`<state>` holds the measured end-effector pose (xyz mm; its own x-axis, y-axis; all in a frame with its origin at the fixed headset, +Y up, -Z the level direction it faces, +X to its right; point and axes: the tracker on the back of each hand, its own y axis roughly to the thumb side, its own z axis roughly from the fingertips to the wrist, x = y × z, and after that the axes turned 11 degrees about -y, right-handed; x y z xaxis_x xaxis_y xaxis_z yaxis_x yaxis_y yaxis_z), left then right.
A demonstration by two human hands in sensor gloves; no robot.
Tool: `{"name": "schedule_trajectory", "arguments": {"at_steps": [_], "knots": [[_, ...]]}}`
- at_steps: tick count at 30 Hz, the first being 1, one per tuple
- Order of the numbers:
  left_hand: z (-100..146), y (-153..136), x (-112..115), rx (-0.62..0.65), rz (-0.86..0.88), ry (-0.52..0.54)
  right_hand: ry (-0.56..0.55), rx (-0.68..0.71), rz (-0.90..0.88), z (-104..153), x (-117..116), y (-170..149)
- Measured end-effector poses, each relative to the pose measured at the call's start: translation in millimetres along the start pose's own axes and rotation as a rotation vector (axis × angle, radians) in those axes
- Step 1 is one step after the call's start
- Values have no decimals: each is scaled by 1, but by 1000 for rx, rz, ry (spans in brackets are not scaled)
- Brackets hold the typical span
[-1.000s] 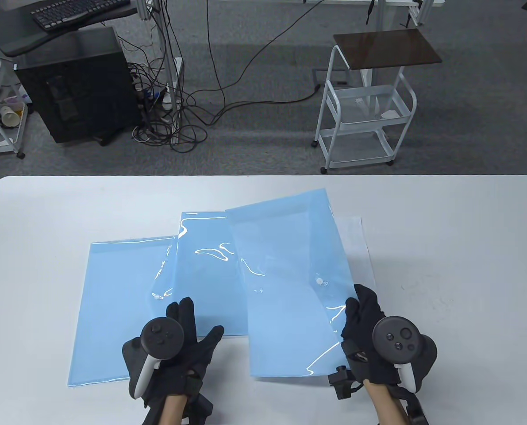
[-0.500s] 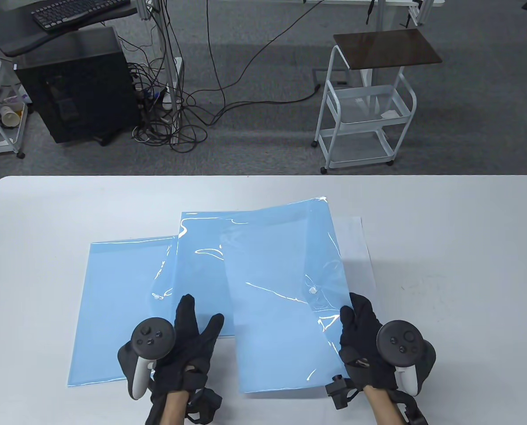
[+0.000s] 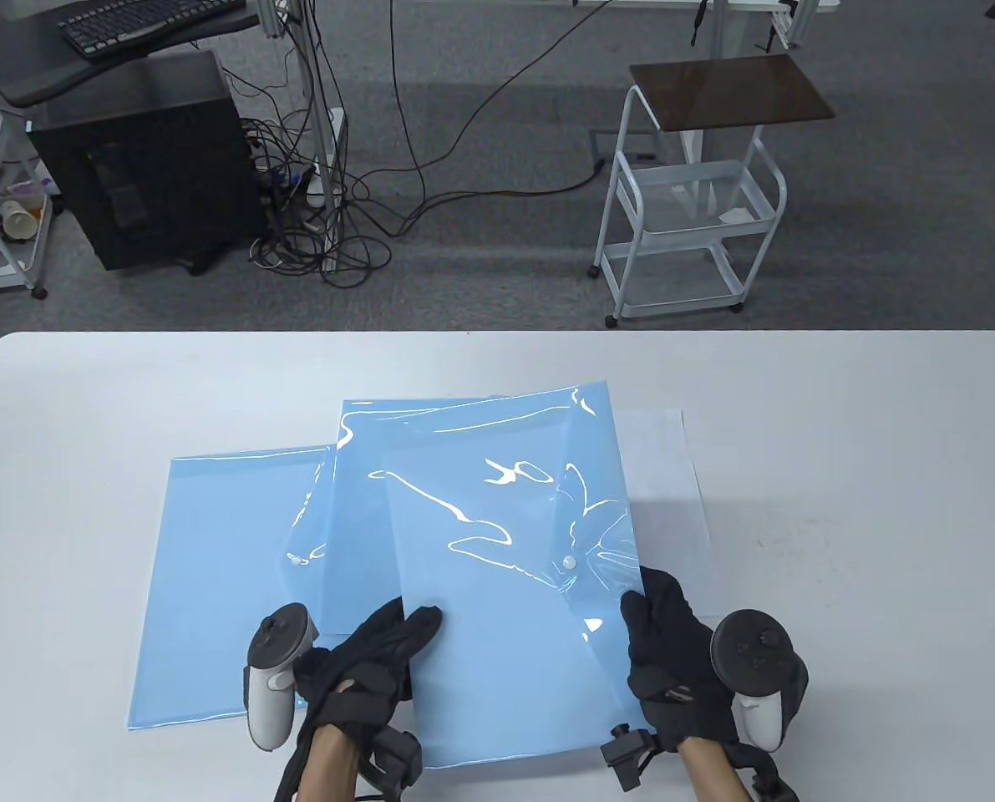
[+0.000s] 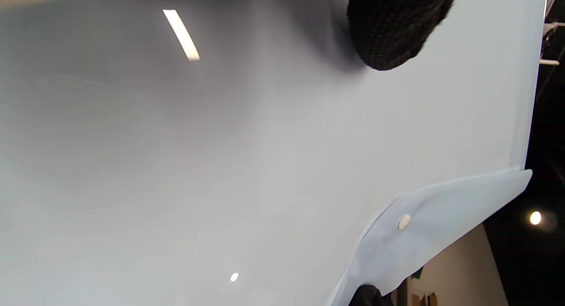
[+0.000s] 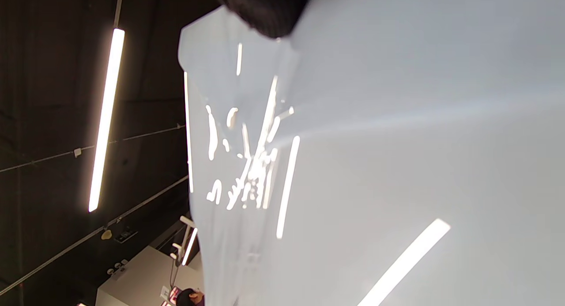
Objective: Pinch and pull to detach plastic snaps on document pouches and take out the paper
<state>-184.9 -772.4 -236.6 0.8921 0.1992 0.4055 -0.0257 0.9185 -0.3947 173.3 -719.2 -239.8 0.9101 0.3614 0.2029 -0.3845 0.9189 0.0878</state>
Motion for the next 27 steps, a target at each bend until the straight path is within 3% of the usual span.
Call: {"name": "schedule_trajectory", "arguments": {"at_steps": [8,17,27], "knots": [[9,22,4,27,-126,105,45,-34,-52,-5,5,-10],[30,49,-11,-74,-334,257,-22,-9,-1,-7,20,-12],[28,31,-19,-211,-318,259,-59,52,113,-2,22,-7]]}}
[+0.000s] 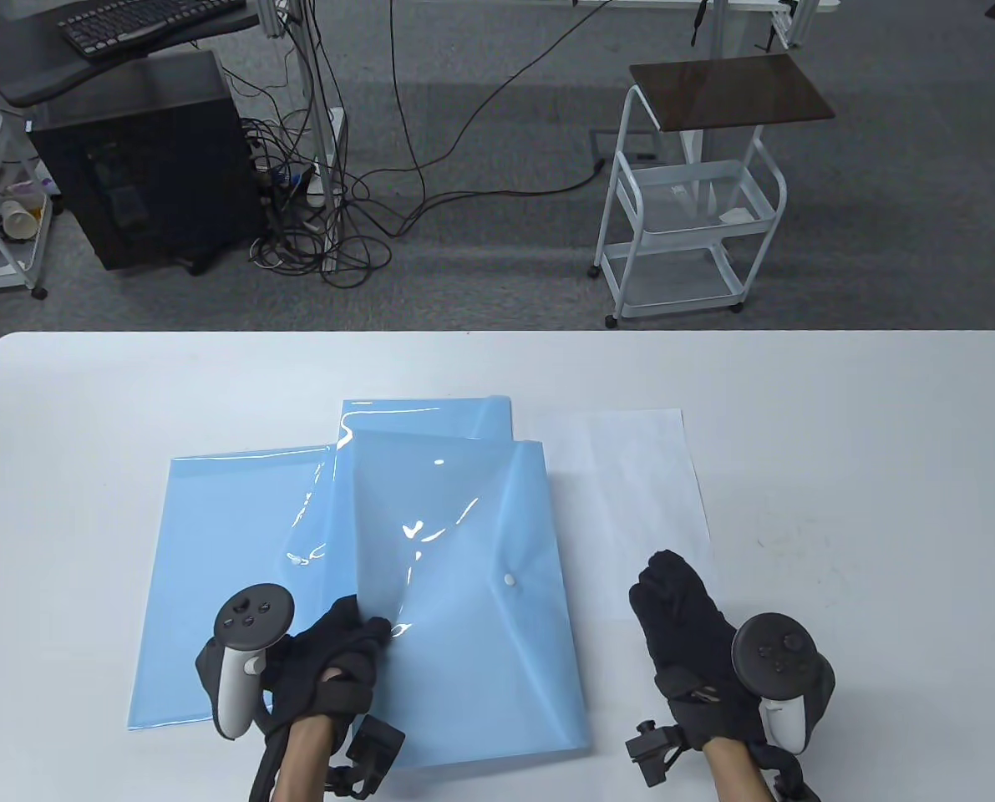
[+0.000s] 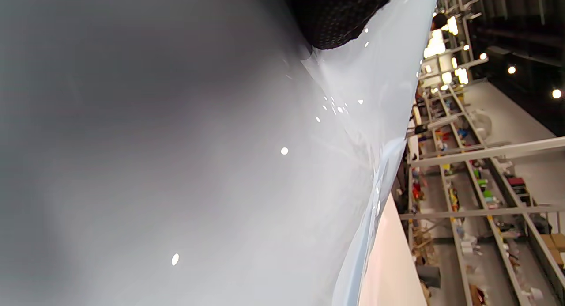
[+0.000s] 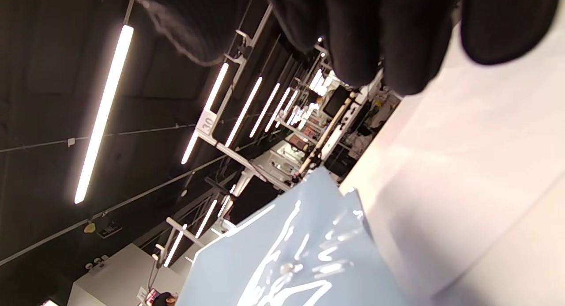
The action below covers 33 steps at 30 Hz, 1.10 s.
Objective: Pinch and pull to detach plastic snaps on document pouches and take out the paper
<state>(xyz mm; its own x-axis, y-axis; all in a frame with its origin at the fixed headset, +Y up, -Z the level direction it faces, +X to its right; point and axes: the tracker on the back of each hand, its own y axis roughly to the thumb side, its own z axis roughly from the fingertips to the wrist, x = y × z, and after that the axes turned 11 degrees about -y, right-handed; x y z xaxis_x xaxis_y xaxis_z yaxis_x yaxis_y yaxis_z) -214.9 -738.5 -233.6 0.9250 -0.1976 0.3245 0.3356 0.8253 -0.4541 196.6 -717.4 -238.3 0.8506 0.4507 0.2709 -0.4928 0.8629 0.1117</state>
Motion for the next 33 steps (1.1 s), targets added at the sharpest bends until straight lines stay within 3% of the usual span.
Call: {"name": "schedule_trajectory", "arguments": {"at_steps": [10,25,33], "knots": [[-16,-26,-1,-82,59,-74,19,1,47,3,-7,-1],[-24,-33,4,-148,-29,-23,65,74,208,12,-25,9],[-25,-33,4,-177,-94,4,205,175,429,12,-55,36]]}}
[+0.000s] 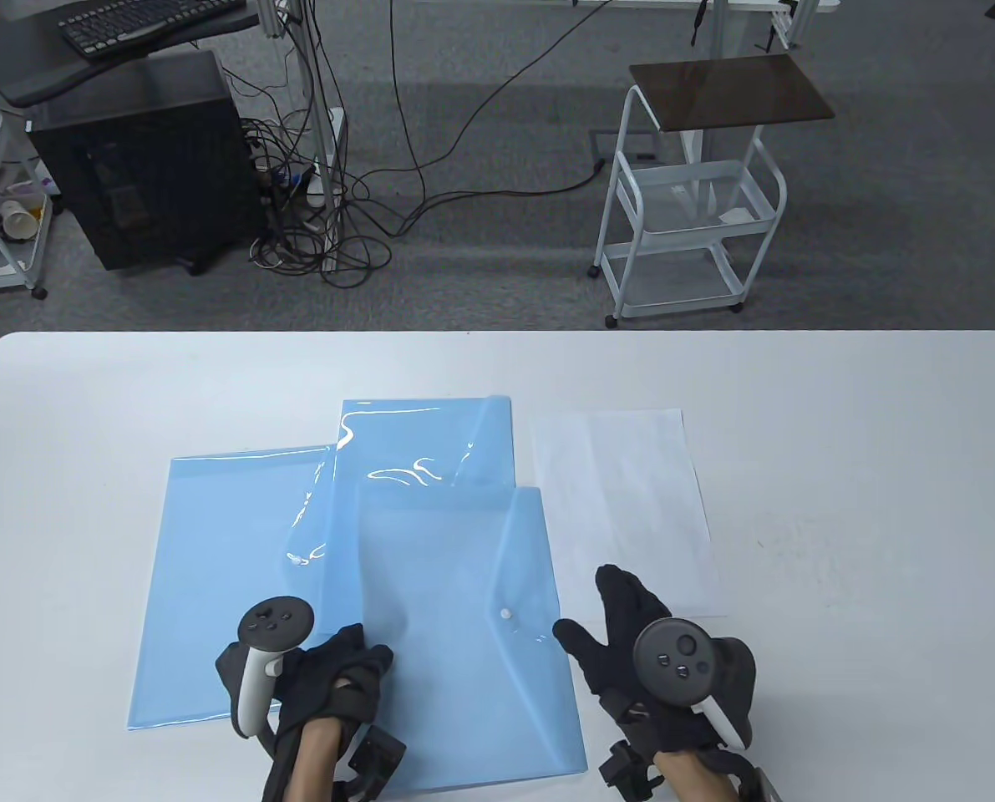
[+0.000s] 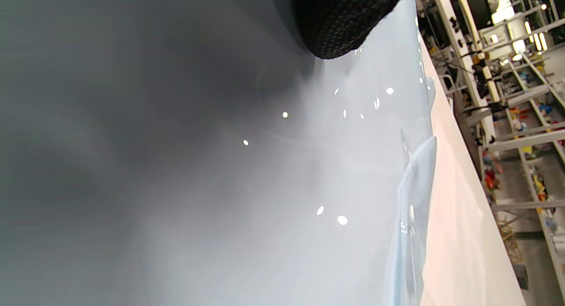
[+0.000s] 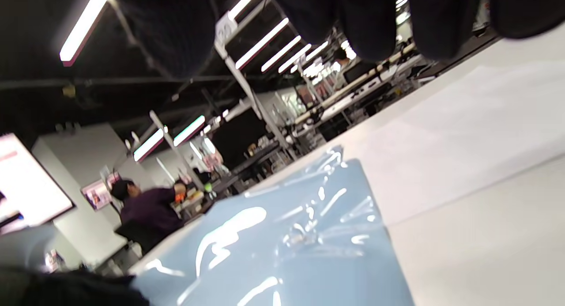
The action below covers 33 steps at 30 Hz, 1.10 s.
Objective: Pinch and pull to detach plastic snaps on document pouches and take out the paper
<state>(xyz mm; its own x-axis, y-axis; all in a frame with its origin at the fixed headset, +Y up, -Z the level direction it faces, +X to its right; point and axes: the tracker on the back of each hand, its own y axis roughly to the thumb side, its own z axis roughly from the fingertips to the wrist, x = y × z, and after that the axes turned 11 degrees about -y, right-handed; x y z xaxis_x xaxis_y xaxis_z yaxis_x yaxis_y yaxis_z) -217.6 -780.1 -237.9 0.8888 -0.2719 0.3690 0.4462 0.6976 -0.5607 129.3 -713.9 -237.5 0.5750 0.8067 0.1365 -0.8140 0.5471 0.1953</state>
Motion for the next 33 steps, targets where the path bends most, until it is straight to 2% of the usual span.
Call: {"name": "schedule_trajectory", "arguments": {"at_steps": [5,10,26,33], "knots": [[0,0,-1,-3,-19,10,146,1,113,-16,-25,13],[0,0,0,-9,-30,17,237,19,212,-28,-49,24],[1,3,7,-19,-107,73,361,83,512,-53,-110,47],[0,5,8,-25,-135,79,387,121,594,-58,-123,53]]}}
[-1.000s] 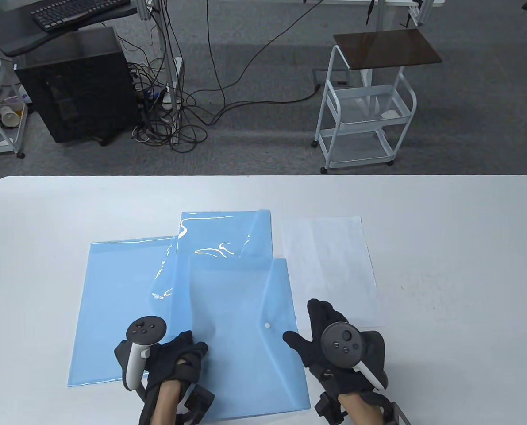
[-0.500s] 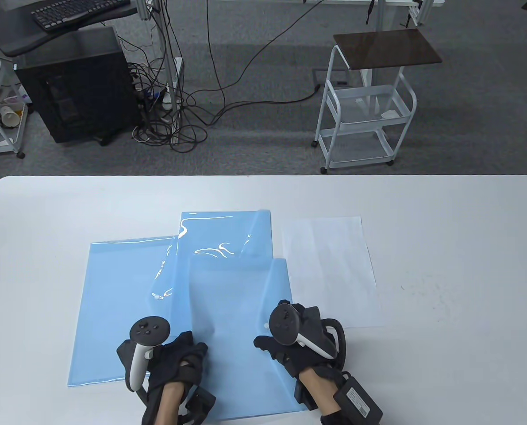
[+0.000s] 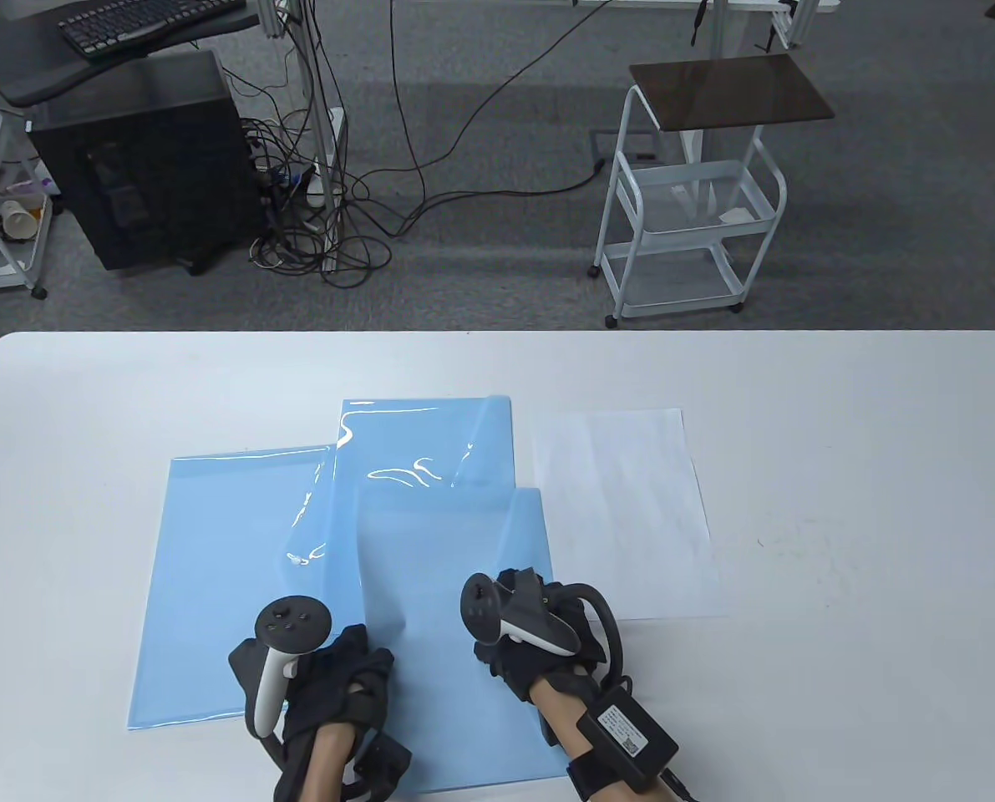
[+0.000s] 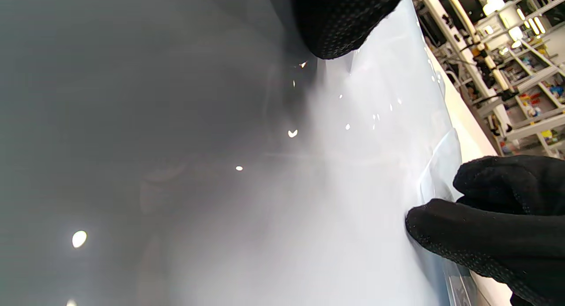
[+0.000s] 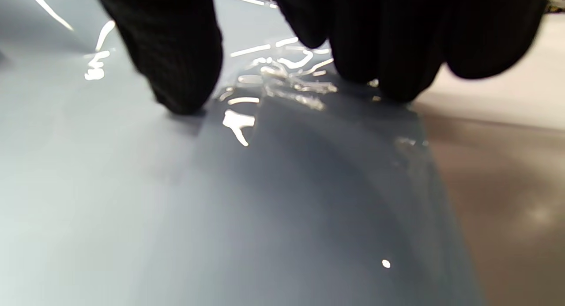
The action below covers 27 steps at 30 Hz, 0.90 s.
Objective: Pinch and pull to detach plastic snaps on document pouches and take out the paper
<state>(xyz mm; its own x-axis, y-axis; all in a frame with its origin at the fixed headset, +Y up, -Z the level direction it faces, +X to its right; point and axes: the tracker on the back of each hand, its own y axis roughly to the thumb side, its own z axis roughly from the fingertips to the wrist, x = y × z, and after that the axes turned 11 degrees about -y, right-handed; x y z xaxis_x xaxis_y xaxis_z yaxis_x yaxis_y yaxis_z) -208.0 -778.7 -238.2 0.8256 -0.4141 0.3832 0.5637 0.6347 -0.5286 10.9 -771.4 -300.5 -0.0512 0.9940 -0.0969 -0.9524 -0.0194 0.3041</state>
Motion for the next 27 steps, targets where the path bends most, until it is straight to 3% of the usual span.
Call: {"name": "schedule_trajectory", "arguments": {"at_steps": [13,27], "knots": [[-1,0,1,4,-15,6,-53,77,278,-8,-7,35],[0,-1,2,-1,-17,10,-126,48,235,-15,-7,33]]}}
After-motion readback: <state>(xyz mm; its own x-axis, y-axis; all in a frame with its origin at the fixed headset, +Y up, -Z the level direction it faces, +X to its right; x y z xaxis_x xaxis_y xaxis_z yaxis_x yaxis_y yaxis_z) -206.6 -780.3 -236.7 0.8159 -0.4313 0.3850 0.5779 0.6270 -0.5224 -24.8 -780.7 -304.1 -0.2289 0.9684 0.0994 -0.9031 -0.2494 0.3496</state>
